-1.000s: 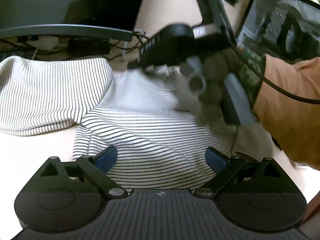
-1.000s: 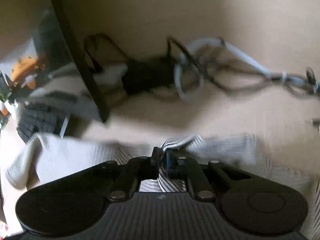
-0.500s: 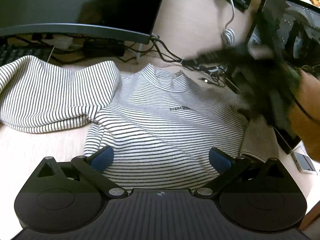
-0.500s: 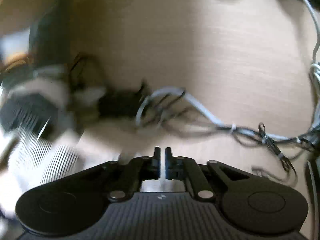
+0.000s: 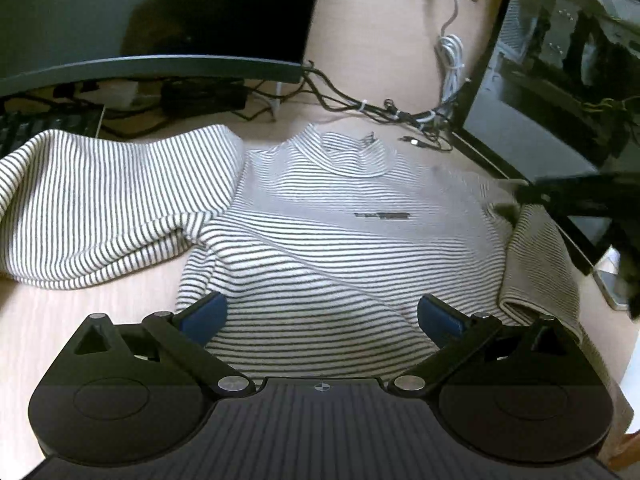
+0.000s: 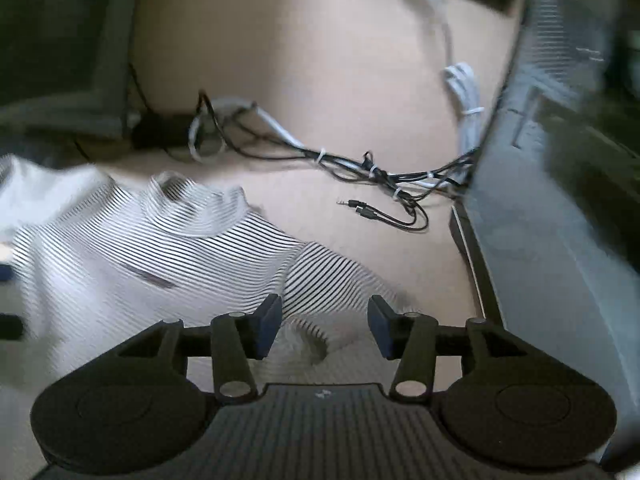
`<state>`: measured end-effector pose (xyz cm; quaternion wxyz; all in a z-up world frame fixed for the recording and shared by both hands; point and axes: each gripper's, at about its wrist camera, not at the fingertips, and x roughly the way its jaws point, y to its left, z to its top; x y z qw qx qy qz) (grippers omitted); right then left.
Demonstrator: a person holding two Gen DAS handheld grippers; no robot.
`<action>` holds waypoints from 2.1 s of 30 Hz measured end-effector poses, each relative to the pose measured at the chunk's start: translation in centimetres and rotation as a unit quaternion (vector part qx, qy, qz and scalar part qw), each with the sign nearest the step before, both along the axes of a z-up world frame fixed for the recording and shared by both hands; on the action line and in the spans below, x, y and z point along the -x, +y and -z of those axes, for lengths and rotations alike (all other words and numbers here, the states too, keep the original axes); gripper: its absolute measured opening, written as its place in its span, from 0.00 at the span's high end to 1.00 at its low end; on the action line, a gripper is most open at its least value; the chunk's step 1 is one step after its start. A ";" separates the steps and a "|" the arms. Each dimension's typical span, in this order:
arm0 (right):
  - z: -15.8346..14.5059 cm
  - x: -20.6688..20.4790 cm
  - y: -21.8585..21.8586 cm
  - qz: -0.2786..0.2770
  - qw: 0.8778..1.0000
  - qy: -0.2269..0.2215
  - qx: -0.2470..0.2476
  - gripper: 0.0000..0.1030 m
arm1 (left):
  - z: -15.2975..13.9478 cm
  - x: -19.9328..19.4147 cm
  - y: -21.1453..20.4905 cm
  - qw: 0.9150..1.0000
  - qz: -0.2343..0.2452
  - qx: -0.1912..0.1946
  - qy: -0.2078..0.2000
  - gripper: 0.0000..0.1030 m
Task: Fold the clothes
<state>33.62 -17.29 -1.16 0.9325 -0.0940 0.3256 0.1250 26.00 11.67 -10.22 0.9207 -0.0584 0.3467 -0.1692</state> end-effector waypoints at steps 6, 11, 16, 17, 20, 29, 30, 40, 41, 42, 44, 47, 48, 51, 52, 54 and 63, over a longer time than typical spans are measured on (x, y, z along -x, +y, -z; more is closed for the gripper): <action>2.3 9.3 3.8 -0.032 0.998 0.030 0.044 0.45 | 0.1 0.3 0.3 1.000 0.002 0.013 -0.006 0.00; 4.8 12.4 7.7 -0.040 0.984 -0.011 0.174 0.45 | 0.2 0.6 0.1 1.000 0.005 0.015 -0.008 0.00; 4.8 9.7 6.6 -0.023 0.984 -0.008 0.176 0.55 | 0.2 0.9 -0.1 1.000 0.009 0.018 -0.011 0.00; 4.8 9.4 5.9 -0.018 0.986 -0.004 0.166 0.57 | 0.2 0.9 -0.1 1.000 0.009 0.018 -0.011 0.00; 4.8 9.8 3.6 -0.008 0.991 0.013 0.135 0.61 | 0.3 2.3 -0.8 1.000 -0.003 0.027 -0.010 0.00; -0.9 9.9 -1.4 -0.007 0.999 -0.021 0.045 0.89 | -0.1 5.3 -2.7 1.000 -0.004 0.015 -0.005 0.00; -2.9 9.1 -1.9 -0.003 0.999 -0.044 0.024 0.89 | -0.6 5.1 -1.9 0.999 -0.015 0.037 0.006 0.00; -16.5 3.2 2.6 -0.055 0.973 -0.168 -0.150 0.94 | -6.0 6.5 6.9 0.987 -0.136 0.088 -0.021 0.00; -16.5 2.9 4.0 -0.068 0.972 -0.167 -0.150 0.97 | -6.4 6.9 7.8 0.985 -0.145 0.088 -0.026 0.00; -16.3 2.6 5.4 -0.080 0.972 -0.161 -0.150 0.97 | -6.6 7.2 8.7 0.984 -0.155 0.088 -0.030 0.00; -15.5 2.2 8.2 -0.101 0.972 -0.152 -0.147 0.97 | -6.8 8.0 10.5 0.980 -0.178 0.088 -0.033 0.00; -13.6 1.4 12.0 -0.121 0.973 -0.132 -0.145 0.97 | -6.8 9.1 12.7 0.975 -0.204 0.087 -0.028 0.00; -12.9 1.2 13.0 -0.127 0.974 -0.126 -0.142 0.97 | -6.8 9.6 13.3 0.974 -0.209 0.084 -0.026 0.00; -11.0 0.5 15.7 -0.131 0.976 -0.106 -0.139 0.97 | -6.6 10.7 14.7 0.975 -0.212 0.066 -0.022 0.00; -10.3 0.3 16.5 -0.129 0.977 -0.100 -0.137 0.97 | -6.6 11.0 15.2 0.975 -0.211 0.059 -0.021 0.00; -9.0 0.1 17.9 -0.122 0.980 -0.093 -0.131 0.96 | -6.5 11.3 16.1 0.977 -0.210 0.041 -0.021 0.00; -7.9 0.4 18.9 -0.091 0.982 -0.095 -0.134 0.58 | -4.8 9.7 18.4 0.979 -0.192 -0.064 -0.034 0.00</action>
